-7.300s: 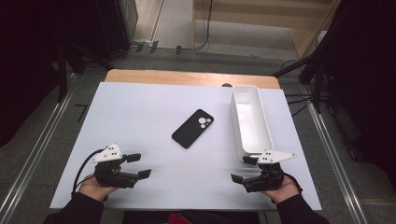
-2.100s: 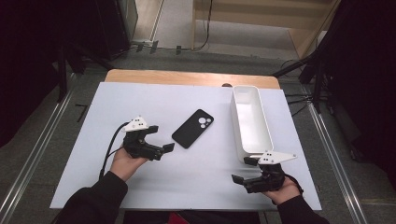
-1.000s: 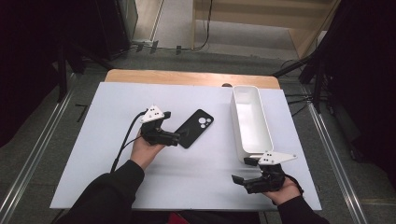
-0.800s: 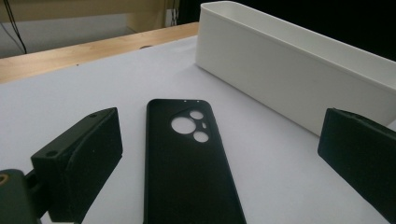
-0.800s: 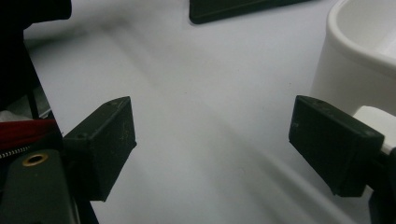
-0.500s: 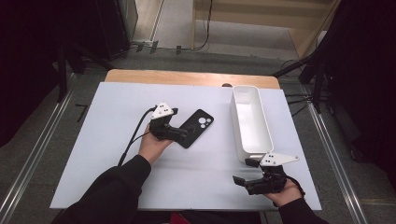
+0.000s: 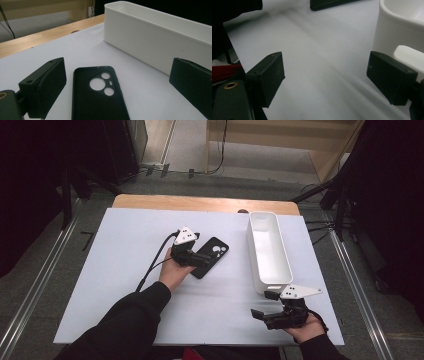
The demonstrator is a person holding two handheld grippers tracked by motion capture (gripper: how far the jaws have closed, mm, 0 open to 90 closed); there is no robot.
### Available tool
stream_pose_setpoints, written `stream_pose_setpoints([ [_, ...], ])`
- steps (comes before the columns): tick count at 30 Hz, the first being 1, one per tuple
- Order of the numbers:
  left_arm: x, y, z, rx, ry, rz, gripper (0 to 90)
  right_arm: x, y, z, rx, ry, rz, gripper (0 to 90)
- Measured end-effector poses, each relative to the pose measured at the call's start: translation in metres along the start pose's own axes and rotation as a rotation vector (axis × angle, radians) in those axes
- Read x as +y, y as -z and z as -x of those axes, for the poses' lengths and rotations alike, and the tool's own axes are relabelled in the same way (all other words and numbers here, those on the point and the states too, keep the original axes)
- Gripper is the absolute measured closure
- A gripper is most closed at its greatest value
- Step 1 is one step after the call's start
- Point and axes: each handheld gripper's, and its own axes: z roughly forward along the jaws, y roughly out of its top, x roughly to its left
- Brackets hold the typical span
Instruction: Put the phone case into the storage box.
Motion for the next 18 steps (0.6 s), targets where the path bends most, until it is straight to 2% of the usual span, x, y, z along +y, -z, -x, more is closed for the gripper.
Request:
stream_pose_setpoints([
  [6,-0.002,-0.003,-0.001,0.008,-0.006,-0.010,0.9,-0.001,0.001,0.000,-0.001,-0.001,0.004,13.2],
  [11,-0.003,-0.003,-0.002,0.004,0.005,-0.003,0.9,-0.001,0.001,0.000,-0.001,0.000,0.003,13.2],
  [14,-0.006,-0.004,-0.002,0.017,-0.003,-0.009,0.8,-0.001,0.001,-0.001,-0.002,0.000,0.003,13.2],
  [18,-0.011,-0.006,-0.004,0.020,0.009,-0.014,0.8,-0.001,0.001,-0.001,0.000,0.006,0.001,13.2],
])
